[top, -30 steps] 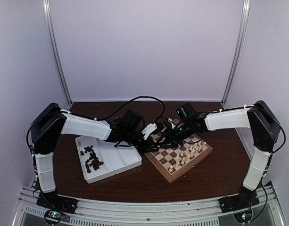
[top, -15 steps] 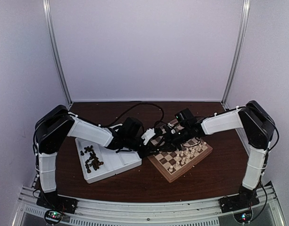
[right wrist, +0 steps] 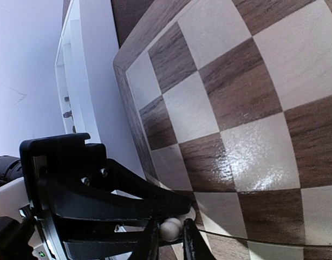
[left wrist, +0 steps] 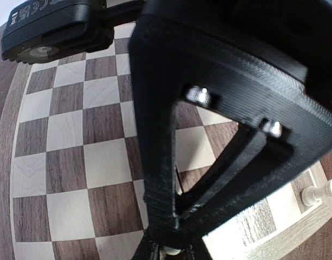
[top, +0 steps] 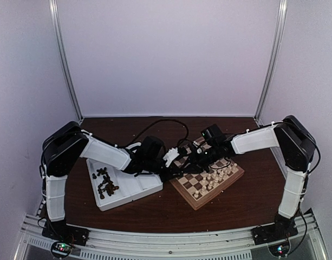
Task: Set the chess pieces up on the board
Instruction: Place the chess piece on the chessboard.
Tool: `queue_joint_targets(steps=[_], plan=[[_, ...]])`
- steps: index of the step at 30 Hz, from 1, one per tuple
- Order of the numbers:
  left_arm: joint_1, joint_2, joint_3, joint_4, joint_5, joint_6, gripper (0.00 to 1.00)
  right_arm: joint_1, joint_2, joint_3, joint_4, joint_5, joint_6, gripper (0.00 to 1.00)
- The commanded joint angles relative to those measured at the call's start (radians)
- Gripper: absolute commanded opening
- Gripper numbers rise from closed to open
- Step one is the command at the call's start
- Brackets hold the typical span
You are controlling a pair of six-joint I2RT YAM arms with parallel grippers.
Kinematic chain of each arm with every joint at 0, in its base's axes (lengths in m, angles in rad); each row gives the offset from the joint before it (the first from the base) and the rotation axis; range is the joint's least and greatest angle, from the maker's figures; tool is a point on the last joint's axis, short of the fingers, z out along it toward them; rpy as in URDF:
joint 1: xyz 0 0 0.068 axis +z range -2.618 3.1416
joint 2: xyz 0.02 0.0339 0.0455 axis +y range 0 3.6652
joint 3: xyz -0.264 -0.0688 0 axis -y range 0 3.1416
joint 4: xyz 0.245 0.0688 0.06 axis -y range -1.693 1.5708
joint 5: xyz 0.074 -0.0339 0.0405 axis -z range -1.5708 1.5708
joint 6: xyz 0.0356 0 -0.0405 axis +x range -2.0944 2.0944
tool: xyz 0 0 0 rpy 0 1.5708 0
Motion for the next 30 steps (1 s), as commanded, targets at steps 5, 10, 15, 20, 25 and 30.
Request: queue_joint_targets(steps=[5, 10, 15, 20, 25, 30], plan=[[-0.006, 0.023, 0.013, 0.060, -0.030, 0.052, 0.12, 0.011, 0.024, 0.037, -0.151, 0.068, -0.081, 0.10], [-0.011, 0.014, 0.011, 0.055, -0.042, 0.054, 0.20, 0.011, -0.004, 0.056, -0.215, 0.121, -0.124, 0.03], [-0.012, -0.019, 0.001, 0.049, -0.048, 0.045, 0.30, 0.012, -0.053, 0.097, -0.321, 0.219, -0.195, 0.01], [-0.014, -0.035, 0.000, 0.030, -0.051, 0.038, 0.37, 0.013, -0.081, 0.111, -0.358, 0.260, -0.219, 0.00], [-0.014, -0.104, -0.052, 0.044, -0.067, 0.002, 0.47, 0.030, -0.112, 0.128, -0.435, 0.371, -0.294, 0.00], [-0.013, -0.229, -0.099, -0.016, -0.146, -0.017, 0.49, 0.054, -0.156, 0.122, -0.477, 0.463, -0.348, 0.00]])
